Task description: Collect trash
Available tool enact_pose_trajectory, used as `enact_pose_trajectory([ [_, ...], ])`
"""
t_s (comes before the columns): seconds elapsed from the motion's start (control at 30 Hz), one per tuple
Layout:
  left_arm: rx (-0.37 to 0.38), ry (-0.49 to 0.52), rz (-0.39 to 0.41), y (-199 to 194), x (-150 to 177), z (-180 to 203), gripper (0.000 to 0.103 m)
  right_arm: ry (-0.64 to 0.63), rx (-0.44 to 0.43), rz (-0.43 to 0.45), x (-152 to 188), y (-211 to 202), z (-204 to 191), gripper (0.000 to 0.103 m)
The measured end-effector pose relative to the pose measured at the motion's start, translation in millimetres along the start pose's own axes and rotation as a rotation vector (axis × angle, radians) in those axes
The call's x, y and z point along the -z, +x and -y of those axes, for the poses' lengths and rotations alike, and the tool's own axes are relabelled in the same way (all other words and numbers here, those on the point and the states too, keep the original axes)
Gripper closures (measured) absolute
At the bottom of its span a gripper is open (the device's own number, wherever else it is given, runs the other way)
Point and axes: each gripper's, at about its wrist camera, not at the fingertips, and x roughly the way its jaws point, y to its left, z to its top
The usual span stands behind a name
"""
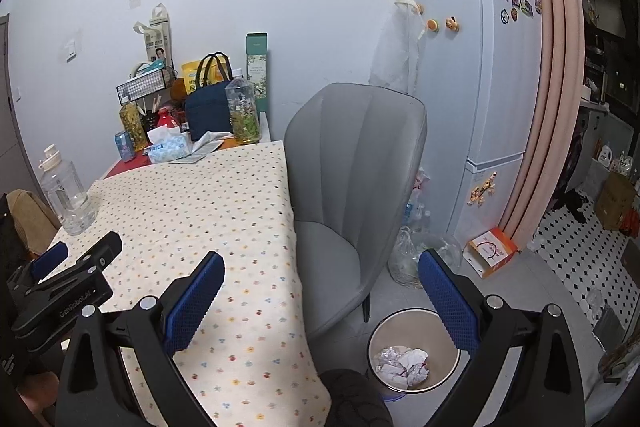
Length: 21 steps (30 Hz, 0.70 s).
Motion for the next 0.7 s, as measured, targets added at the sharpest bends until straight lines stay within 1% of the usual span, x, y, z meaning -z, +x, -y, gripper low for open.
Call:
enact_pose_trajectory([
  [0.23, -0.031, 0.000, 0.020, -17, -1, -15, 0.006, -0.017, -0.038, 0.006, -1, -10, -19, 0.008],
  [0.47, -0.047, 0.016, 0.029, -27, -2, -21, 0.006, -0.010, -0.077, 0.009, -3, -17, -26, 0.008],
  [0.7, -0.056, 0.029, 0.036, -33, -2, -18, 0.006, -0.015, -0.075, 0.000, 5, -18, -25, 0.008],
])
